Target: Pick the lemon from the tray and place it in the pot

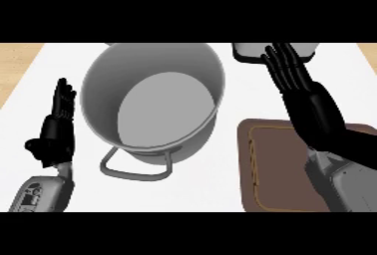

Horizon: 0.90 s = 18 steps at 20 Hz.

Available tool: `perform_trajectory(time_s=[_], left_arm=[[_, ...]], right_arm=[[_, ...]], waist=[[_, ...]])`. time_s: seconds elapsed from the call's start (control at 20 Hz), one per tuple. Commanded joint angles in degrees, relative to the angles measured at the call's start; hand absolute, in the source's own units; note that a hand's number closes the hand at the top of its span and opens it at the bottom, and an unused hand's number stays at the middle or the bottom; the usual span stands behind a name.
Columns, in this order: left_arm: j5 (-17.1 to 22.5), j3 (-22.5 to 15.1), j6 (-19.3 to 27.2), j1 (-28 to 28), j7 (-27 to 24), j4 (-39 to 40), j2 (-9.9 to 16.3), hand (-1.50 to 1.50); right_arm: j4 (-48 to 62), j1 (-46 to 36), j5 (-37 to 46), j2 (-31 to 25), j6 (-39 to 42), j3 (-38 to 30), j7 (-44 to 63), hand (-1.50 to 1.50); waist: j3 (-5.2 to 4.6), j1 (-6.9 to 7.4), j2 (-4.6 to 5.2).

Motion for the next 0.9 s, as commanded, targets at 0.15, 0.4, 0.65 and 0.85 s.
perform_trajectory(time_s=[0.15,0.4,0.65,0.85], left_arm=[[-2.26,1.89,-3.72,4.53,8.19,4.56,9.06,0.00],[-1.93,2.54,-3.45,8.07,14.92,8.80,9.65,0.00],[-0.99,1.04,-7.15,5.04,26.91,4.27,12.44,0.00],[-0.98,1.38,-7.69,4.76,29.04,3.10,12.98,0.00]], right_arm=[[4.40,7.33,3.96,-5.96,-5.96,-5.47,7.22,1.50],[10.06,11.90,21.47,-15.34,-24.18,-14.85,6.16,-1.50],[2.01,21.66,34.38,-8.19,-38.56,-7.96,7.74,-1.50],[-11.00,30.86,44.65,-13.60,-36.70,-4.84,21.96,-1.50]], waist=[[-1.12,-2.32,0.74],[-1.23,-7.73,0.44],[-1.15,-3.76,0.09],[-1.36,-3.49,0.20]])
